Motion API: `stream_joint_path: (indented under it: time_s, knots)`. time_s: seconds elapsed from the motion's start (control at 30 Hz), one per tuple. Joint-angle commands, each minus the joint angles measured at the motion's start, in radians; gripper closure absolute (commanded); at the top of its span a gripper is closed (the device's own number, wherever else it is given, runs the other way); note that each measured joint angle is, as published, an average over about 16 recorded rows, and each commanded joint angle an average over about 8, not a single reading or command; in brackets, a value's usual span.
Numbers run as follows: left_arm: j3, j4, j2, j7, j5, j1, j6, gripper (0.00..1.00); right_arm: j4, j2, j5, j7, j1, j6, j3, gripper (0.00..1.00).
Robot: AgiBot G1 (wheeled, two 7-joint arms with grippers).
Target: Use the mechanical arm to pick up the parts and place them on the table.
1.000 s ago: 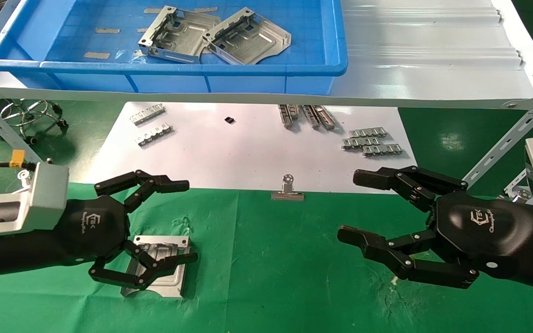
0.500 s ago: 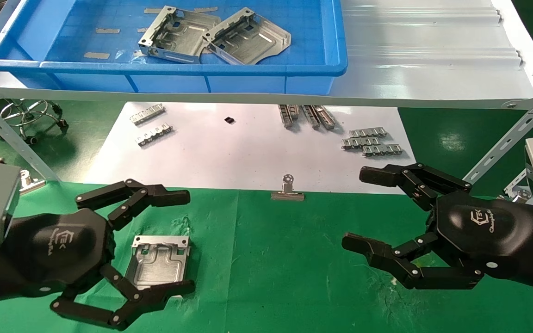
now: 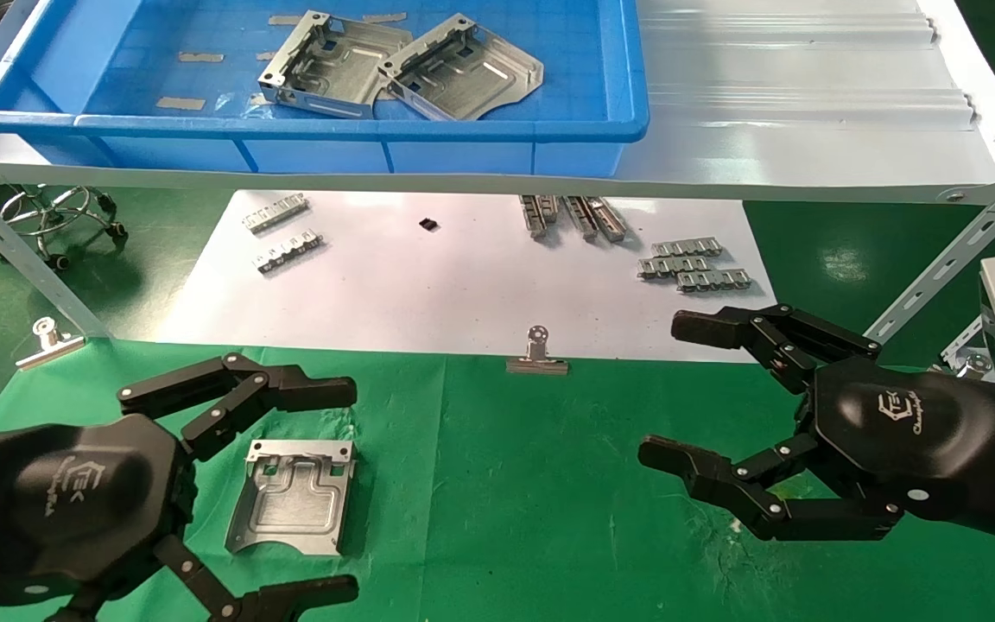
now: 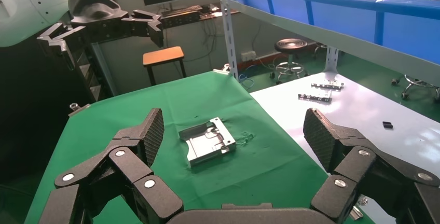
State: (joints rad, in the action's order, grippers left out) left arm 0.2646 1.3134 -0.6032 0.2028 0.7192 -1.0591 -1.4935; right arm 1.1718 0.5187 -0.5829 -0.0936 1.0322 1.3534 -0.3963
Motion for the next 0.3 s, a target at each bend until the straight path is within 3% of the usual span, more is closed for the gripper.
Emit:
stream_joint_path:
  time_s: [0.03,0.3]
  knots:
    - [0.001,-0.004,-0.001,-0.003,0.000,-0.001,0.000,0.00,0.000,0.000,0.000,0.000,0.000,0.000,0.000,0.00]
    - [0.008,-0.016,-0.004,-0.010,0.006,-0.008,0.000,0.00,0.000,0.000,0.000,0.000,0.000,0.000,0.000,0.00]
